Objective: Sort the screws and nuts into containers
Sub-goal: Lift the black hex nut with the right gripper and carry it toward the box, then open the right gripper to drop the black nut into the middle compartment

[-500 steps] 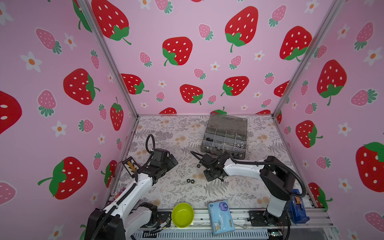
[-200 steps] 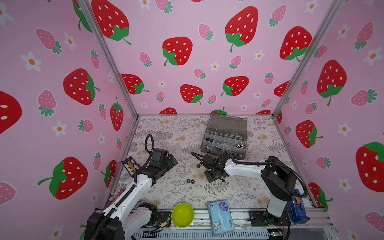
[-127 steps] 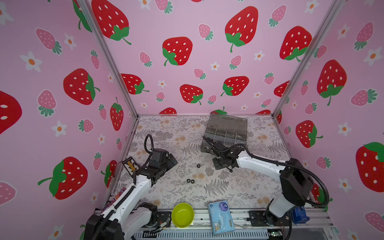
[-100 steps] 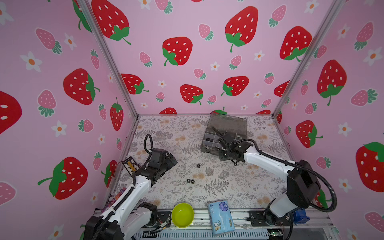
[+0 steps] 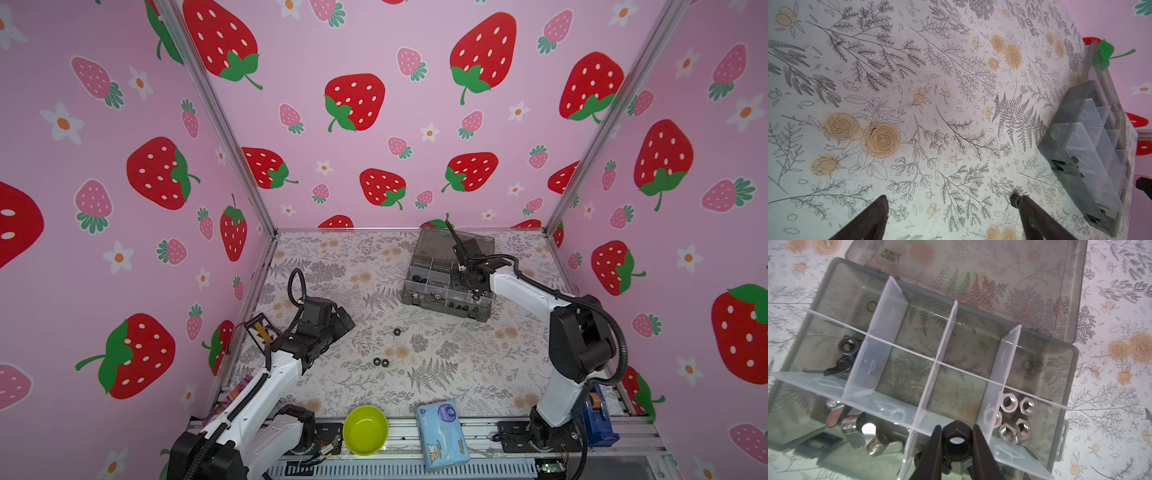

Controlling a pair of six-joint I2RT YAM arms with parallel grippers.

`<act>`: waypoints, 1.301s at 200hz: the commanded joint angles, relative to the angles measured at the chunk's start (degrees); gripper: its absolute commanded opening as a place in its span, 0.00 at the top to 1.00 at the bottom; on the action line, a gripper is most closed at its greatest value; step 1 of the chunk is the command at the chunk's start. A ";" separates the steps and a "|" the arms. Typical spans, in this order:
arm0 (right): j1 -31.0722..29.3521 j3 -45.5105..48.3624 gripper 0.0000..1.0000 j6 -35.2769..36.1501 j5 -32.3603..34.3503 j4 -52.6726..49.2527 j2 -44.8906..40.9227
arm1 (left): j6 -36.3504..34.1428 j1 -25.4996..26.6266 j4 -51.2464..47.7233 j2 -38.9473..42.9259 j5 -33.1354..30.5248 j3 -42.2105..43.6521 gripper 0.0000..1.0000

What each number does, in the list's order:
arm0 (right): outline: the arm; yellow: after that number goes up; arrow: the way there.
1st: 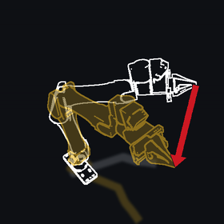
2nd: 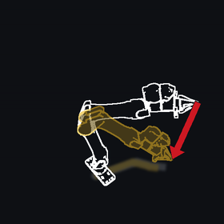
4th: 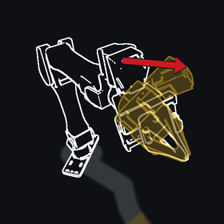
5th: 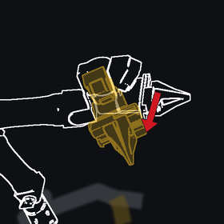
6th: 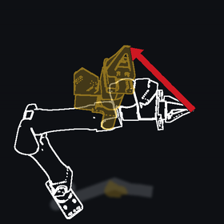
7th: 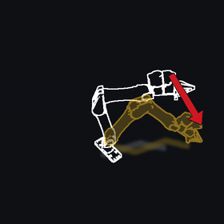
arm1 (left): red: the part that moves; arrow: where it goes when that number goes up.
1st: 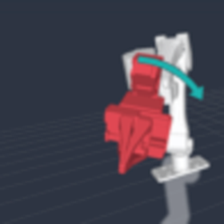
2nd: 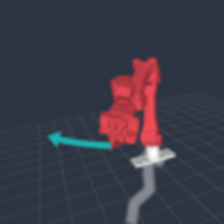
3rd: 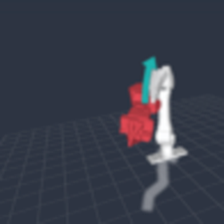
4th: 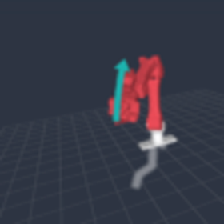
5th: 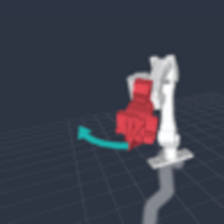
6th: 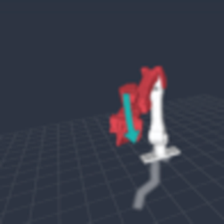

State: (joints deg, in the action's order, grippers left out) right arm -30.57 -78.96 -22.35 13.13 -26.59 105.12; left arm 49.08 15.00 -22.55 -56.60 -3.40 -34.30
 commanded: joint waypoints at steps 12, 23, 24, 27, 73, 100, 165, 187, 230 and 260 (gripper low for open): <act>1.80 -3.24 0.92 2.10 -0.74 0.71 3.61 | -0.39 -0.24 -0.56 0.50 -0.41 0.55 0.01; 1.96 -3.59 0.90 2.39 -0.60 0.88 4.48 | -0.39 -0.24 -0.58 0.50 -0.47 0.55 0.01; 1.94 -3.63 0.90 2.39 -0.62 0.90 4.57 | -0.39 -0.24 -0.58 0.47 -0.47 0.55 0.01; 1.99 -3.69 0.89 2.46 -0.66 0.92 4.71 | -0.31 -0.24 -0.61 0.48 -0.47 0.55 0.01; 2.35 -3.92 0.76 2.92 -0.64 1.08 6.70 | -0.39 -0.24 -0.70 0.58 -0.55 0.47 0.01; 2.35 -3.92 0.66 3.19 -0.97 1.27 6.67 | -0.34 -0.24 -0.74 0.54 -0.64 0.48 0.01; 1.45 -1.62 0.57 3.36 -2.60 1.10 0.25 | -0.20 -0.24 -1.12 1.29 -0.99 0.64 0.01; -1.13 0.14 0.55 3.04 -2.08 0.60 -3.55 | -0.13 -0.24 -1.18 1.32 -1.17 0.67 0.01; -11.80 3.01 0.53 1.24 0.51 -2.26 -8.53 | 0.66 -0.24 -1.18 0.99 -1.51 0.73 0.01; -20.16 3.20 0.52 -1.17 0.57 -4.09 -6.68 | 1.23 -0.32 -1.18 0.70 -1.65 0.64 0.01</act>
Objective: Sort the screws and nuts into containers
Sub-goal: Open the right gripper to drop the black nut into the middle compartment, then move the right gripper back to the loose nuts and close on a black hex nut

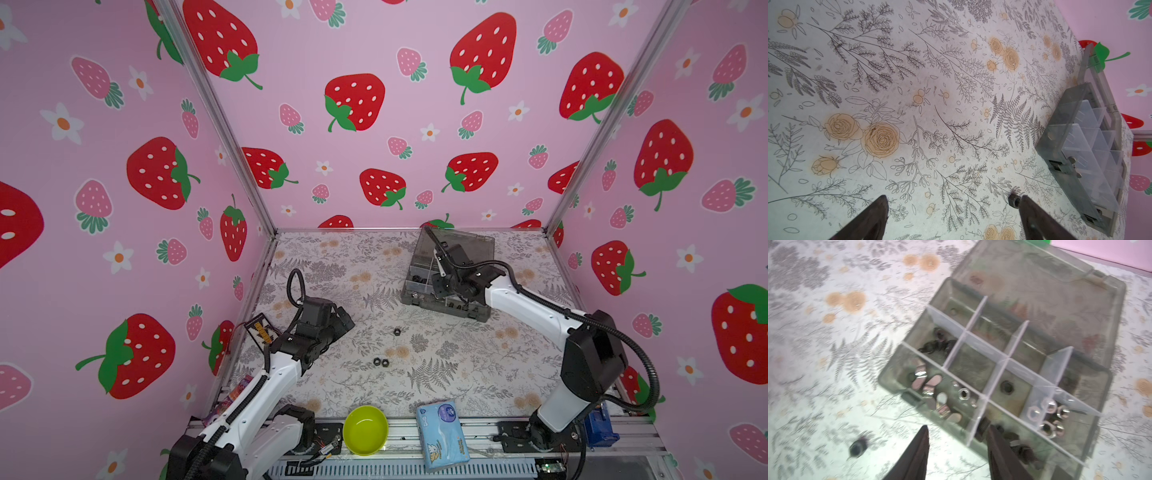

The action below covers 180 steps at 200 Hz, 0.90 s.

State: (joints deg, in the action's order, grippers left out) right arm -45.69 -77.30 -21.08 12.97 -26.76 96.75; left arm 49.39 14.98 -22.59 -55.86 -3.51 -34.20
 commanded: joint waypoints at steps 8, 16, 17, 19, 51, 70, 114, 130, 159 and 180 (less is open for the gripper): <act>-6.89 1.46 0.52 -3.19 0.04 -4.06 2.52 | 1.14 -0.33 -1.16 -0.12 -1.67 0.62 0.01; -8.56 1.45 0.52 -3.80 -0.97 -3.95 3.55 | 1.32 -0.29 -1.12 -0.13 -1.68 0.70 0.01; -8.72 1.40 0.52 -3.88 -1.04 -3.97 3.72 | 1.32 -0.30 -1.13 -0.09 -1.68 0.71 0.01; -9.07 1.37 0.52 -4.06 -1.24 -3.88 3.89 | 1.33 -0.33 -1.14 -0.12 -1.72 0.75 0.01; -13.46 -0.53 0.52 -4.93 -3.96 -3.47 9.18 | 1.54 -0.31 -1.14 -0.18 -1.78 0.97 0.01; -14.38 -2.09 0.52 -4.73 -5.46 -3.42 12.71 | 1.53 -0.31 -1.22 -0.13 -1.85 1.06 0.01; -15.04 -5.15 0.52 -3.58 -7.52 -3.29 17.70 | 1.28 -0.40 -1.31 -0.04 -2.09 1.32 0.01; -15.08 -5.94 0.52 -3.35 -7.48 -3.28 18.94 | 1.24 -0.50 -1.31 -0.16 -2.04 1.37 0.01; -15.06 -7.41 0.52 -2.92 -6.88 -3.47 21.29 | 1.25 -0.57 -0.94 -0.48 -1.94 1.50 0.01; -15.04 -8.62 0.53 -2.78 -6.47 -4.04 22.92 | 1.15 -0.57 -0.88 -0.73 -1.77 1.41 0.01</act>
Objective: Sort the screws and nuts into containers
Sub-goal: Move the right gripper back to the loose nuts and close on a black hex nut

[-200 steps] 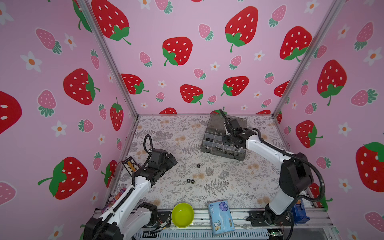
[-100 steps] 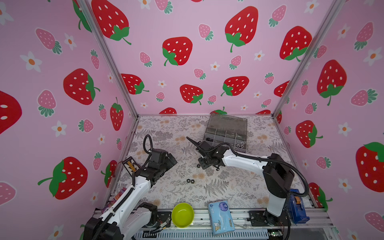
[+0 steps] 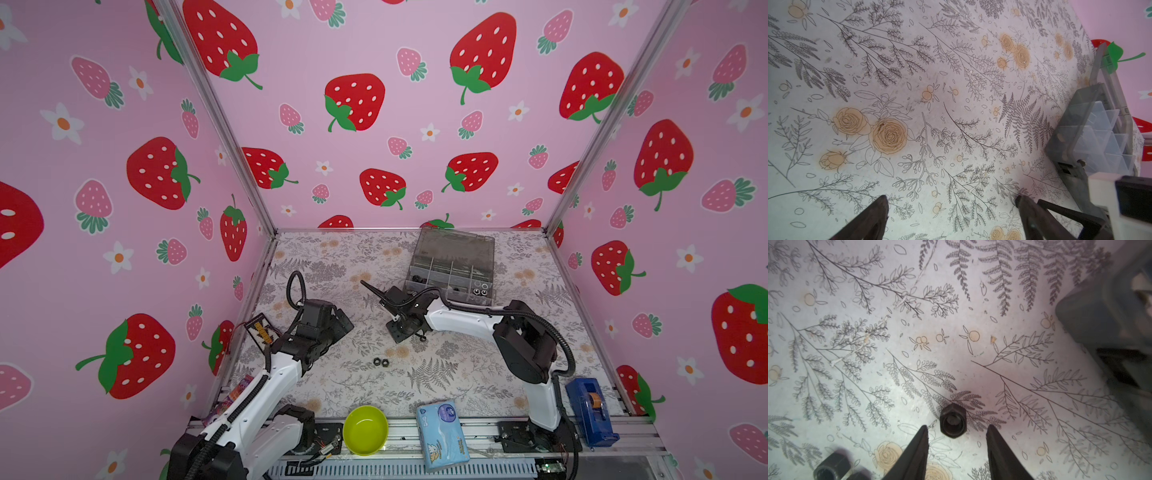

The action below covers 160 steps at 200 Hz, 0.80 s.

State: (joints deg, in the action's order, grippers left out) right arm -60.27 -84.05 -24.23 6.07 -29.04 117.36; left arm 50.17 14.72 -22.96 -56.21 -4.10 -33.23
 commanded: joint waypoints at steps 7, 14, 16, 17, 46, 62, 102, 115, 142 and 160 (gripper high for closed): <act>-0.46 -2.12 0.53 0.41 0.31 -1.66 2.81 | 0.37 -0.31 -0.48 -0.43 -1.18 0.45 0.01; -0.46 -2.25 0.54 0.41 0.27 -1.59 3.19 | 0.42 -0.39 -0.51 -0.47 -1.18 0.47 0.01; -0.42 -2.26 0.54 0.41 0.24 -1.56 3.24 | 0.40 -0.39 -0.51 -0.48 -1.18 0.52 0.01; -0.44 -2.26 0.54 0.41 0.30 -1.55 3.28 | 0.38 -0.39 -0.46 -0.44 -1.18 0.53 0.01; -0.45 -2.24 0.61 0.25 -0.16 -1.65 4.14 | 0.37 -0.39 -0.51 -0.29 -1.10 0.64 0.01; -0.43 -1.79 0.64 -0.09 -0.95 -1.47 4.25 | 0.45 -0.56 -0.51 -0.15 -1.09 0.76 0.01; -0.46 -0.69 0.74 -0.81 -1.63 -1.39 4.40 | 0.62 -0.54 -0.33 -0.14 -0.83 0.76 0.01; -0.46 -0.29 0.76 -1.08 -1.43 -1.68 4.18 | 0.76 -0.49 -0.16 -0.28 -0.69 0.80 0.01; -0.51 0.68 0.83 -1.60 -0.57 -2.21 3.21 | 0.87 -0.51 -0.15 -0.25 -0.31 0.82 0.01; -0.46 1.72 0.86 -1.86 -0.35 -1.96 1.47 | 0.81 -0.55 -0.15 -0.10 -0.21 0.89 0.01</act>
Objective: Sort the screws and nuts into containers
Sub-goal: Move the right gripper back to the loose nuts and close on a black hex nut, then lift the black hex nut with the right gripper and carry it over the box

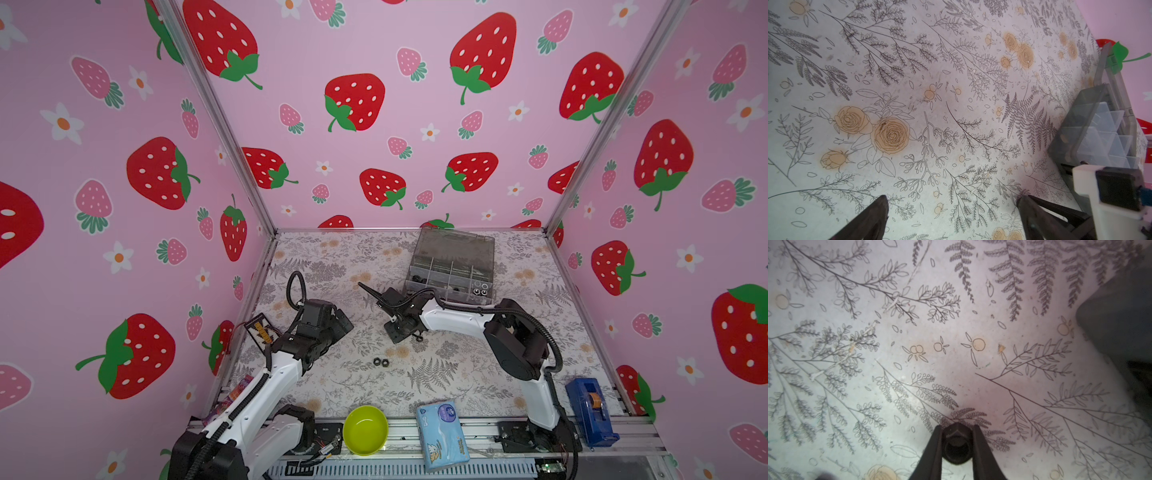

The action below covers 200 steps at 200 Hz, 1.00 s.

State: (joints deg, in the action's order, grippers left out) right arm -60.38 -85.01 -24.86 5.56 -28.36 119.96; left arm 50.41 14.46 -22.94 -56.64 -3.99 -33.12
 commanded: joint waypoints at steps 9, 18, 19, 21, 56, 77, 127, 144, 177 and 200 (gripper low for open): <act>-0.35 3.16 0.88 -1.45 0.15 -2.61 -2.15 | 0.55 -0.25 -0.18 0.49 -0.47 0.87 0.01; -0.35 3.51 0.91 -1.72 0.28 -2.41 -3.21 | 0.59 -0.22 -0.17 0.50 -0.56 0.95 0.01; -0.35 3.53 0.91 -1.74 0.30 -2.40 -3.31 | 0.58 -0.22 -0.18 0.49 -0.57 0.95 0.01; -0.35 3.62 0.92 -1.81 0.32 -2.40 -3.55 | 0.59 -0.29 -0.22 0.55 -0.58 0.96 0.01; -0.28 5.32 0.97 -2.81 1.41 -1.70 -8.22 | 0.59 -0.25 -0.26 0.49 -0.52 1.04 0.01; 0.19 6.12 1.00 -3.31 2.32 -1.62 -11.06 | 0.52 -0.24 -0.26 0.65 -0.67 1.04 0.01; 4.06 8.31 1.00 -3.02 2.41 -1.08 -17.69 | 0.39 -0.23 -0.35 0.74 -0.69 0.78 0.01; 6.32 9.34 1.00 -2.76 3.42 -1.28 -19.88 | 0.41 -0.24 -0.35 0.74 -0.61 0.78 0.01; 12.15 11.93 1.00 -2.17 5.29 -1.35 -24.55 | 0.21 -0.23 -0.31 0.79 -0.49 0.82 0.01; 16.98 13.21 1.00 -1.27 6.25 -1.13 -26.95 | 0.24 -0.25 -0.09 0.58 -0.41 0.96 0.01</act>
State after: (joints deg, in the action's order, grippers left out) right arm -47.24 -73.08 -26.98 9.32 -28.84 96.25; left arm 50.61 14.46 -22.94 -56.60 -3.99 -32.29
